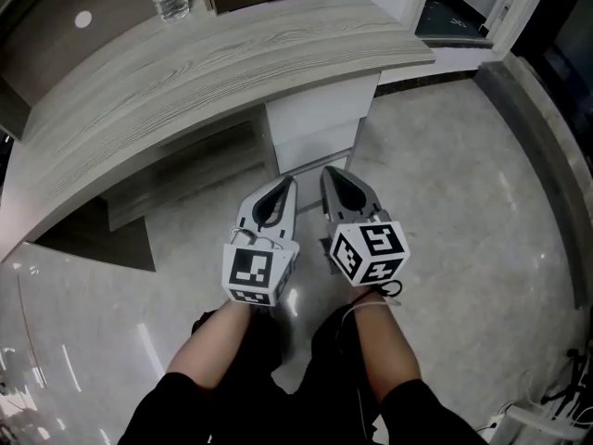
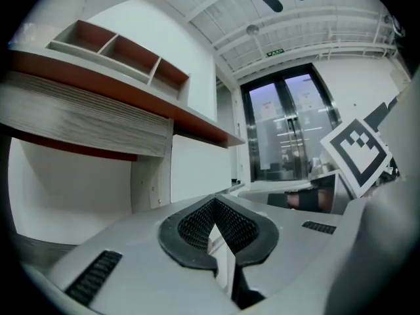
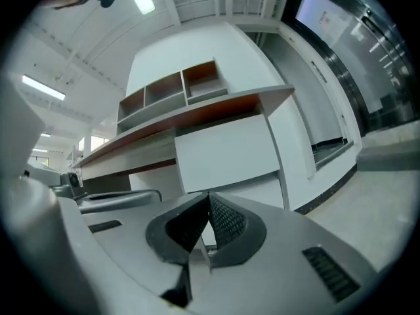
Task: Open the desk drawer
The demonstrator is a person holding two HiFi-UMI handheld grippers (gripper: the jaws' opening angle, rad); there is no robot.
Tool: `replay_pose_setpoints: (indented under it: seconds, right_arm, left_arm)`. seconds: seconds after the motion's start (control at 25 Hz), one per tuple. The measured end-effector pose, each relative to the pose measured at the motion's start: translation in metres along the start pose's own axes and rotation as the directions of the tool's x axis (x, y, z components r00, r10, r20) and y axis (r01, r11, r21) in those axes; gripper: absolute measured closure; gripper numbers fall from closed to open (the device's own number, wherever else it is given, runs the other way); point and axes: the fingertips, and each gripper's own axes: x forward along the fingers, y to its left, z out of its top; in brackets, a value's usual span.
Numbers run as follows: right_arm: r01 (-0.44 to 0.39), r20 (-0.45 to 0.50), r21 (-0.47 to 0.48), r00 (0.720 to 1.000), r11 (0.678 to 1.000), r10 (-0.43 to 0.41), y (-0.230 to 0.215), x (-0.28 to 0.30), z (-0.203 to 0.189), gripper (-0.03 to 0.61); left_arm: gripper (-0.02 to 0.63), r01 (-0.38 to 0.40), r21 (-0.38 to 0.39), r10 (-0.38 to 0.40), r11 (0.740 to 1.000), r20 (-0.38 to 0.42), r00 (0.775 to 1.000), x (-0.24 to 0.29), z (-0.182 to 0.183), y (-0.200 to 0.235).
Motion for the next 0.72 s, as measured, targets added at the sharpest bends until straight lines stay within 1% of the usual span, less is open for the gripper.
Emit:
replay_pose_setpoints:
  seconds: [0.12,0.2,0.28,0.36,0.4,0.44,0.48,0.6,0.72]
  right_arm:
    - [-0.021,0.036,0.101,0.999,0.995,0.018,-0.011,0.002,-0.006,0.572]
    - [-0.039,0.063,0.160,0.998,0.986,0.029,-0.016,0.006,-0.007,0.572]
    - [-0.057,0.095,0.216,0.995,0.975,0.037,-0.021,0.011,-0.008,0.572]
    - [-0.094,0.134,0.282,0.989,0.955,0.058,-0.023,0.018,-0.007,0.569]
    - [-0.123,0.155,0.319,0.985,0.940,0.076,-0.023,0.022,-0.007,0.557]
    - [-0.159,0.177,0.358,0.979,0.920,0.100,-0.022,0.027,-0.007,0.493]
    - [-0.197,0.202,0.395,0.971,0.897,0.124,-0.021,0.032,-0.005,0.451]
    - [-0.288,0.277,0.485,0.946,0.825,0.168,-0.024,0.046,-0.001,0.419]
    - [-0.353,0.332,0.581,0.925,0.734,0.181,-0.029,0.057,0.000,0.396]
  left_arm:
    - [0.609,0.020,0.022,-0.020,1.000,0.000,1.000,0.001,-0.002,-0.002]
    - [0.609,0.011,0.037,-0.010,0.999,-0.015,1.000,0.004,-0.007,0.002]
    - [0.609,-0.007,0.041,0.007,0.999,-0.022,1.000,0.006,-0.009,0.006]
    - [0.609,-0.012,0.030,0.013,0.999,-0.017,1.000,0.007,-0.008,0.007]
    - [0.609,-0.011,0.023,0.011,1.000,-0.015,1.000,0.007,-0.008,0.006]
    - [0.609,-0.008,0.019,0.008,1.000,-0.017,1.000,0.007,-0.009,0.006]
    - [0.609,-0.004,0.018,0.005,1.000,-0.022,1.000,0.007,-0.010,0.005]
    - [0.609,0.002,0.023,-0.001,1.000,-0.043,0.999,0.007,-0.016,0.007]
    - [0.609,-0.014,0.017,0.014,1.000,-0.045,0.999,0.003,-0.017,0.014]
